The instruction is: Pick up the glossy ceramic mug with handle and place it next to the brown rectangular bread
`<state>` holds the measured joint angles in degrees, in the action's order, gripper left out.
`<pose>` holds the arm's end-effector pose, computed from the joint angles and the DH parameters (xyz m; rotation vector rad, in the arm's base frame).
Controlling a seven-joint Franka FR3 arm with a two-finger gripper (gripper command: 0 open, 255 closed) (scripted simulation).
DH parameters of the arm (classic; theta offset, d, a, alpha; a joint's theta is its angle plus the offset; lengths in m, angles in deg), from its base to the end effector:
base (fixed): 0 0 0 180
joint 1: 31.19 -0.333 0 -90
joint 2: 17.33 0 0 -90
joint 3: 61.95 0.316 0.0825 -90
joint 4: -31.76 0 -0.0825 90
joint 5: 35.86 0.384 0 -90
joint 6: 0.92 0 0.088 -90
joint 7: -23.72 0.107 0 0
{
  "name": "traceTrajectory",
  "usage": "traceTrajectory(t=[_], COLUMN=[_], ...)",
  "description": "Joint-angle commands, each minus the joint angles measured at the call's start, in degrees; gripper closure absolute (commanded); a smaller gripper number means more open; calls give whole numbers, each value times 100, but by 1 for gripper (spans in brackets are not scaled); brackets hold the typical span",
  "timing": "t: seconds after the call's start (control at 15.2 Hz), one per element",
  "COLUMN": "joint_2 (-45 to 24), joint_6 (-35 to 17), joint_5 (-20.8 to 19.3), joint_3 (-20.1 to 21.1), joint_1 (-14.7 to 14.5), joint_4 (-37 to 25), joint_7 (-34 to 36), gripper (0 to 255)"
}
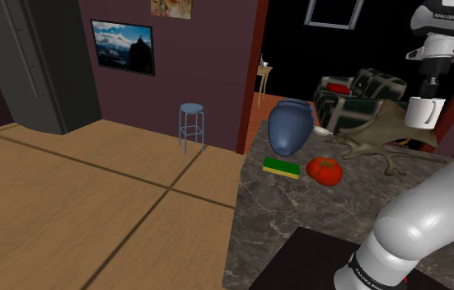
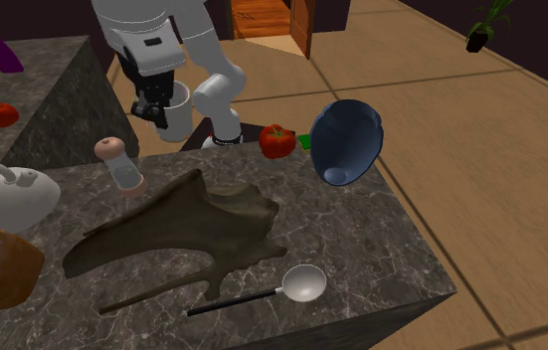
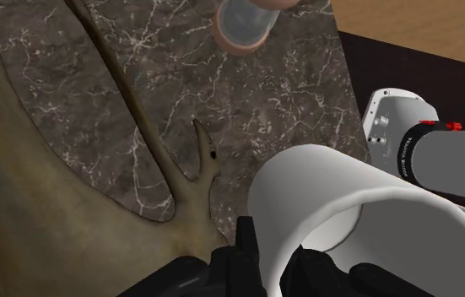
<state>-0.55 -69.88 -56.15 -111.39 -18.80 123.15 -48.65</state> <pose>0.1132 -0.4512 0.6721 -2.9826 -0.1996 0.2899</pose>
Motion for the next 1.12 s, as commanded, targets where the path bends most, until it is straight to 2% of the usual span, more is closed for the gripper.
traceTrajectory(t=[0.0,0.4,0.53,0.66,0.73,0.79,1.06], joint_2=[3,-612,-1045,-1820,-2338,-2777,-3778], joint_6=[-33,-285,-418,-588,-652,-673,-551], joint_5=[-100,47,326,959,1421,1820,2702], joint_3=[-203,-1350,-1941,-2655,-2884,-2922,-2298], joint_1=[65,112,103,275,607,1064,2987], joint_4=[-47,-547,-766,-1012,-1155,-1320,-2167], joint_7=[-310,-1542,-2097,-2888,-3370,-3785,-4764], gripper=[255,255,255,255,255,255,255])
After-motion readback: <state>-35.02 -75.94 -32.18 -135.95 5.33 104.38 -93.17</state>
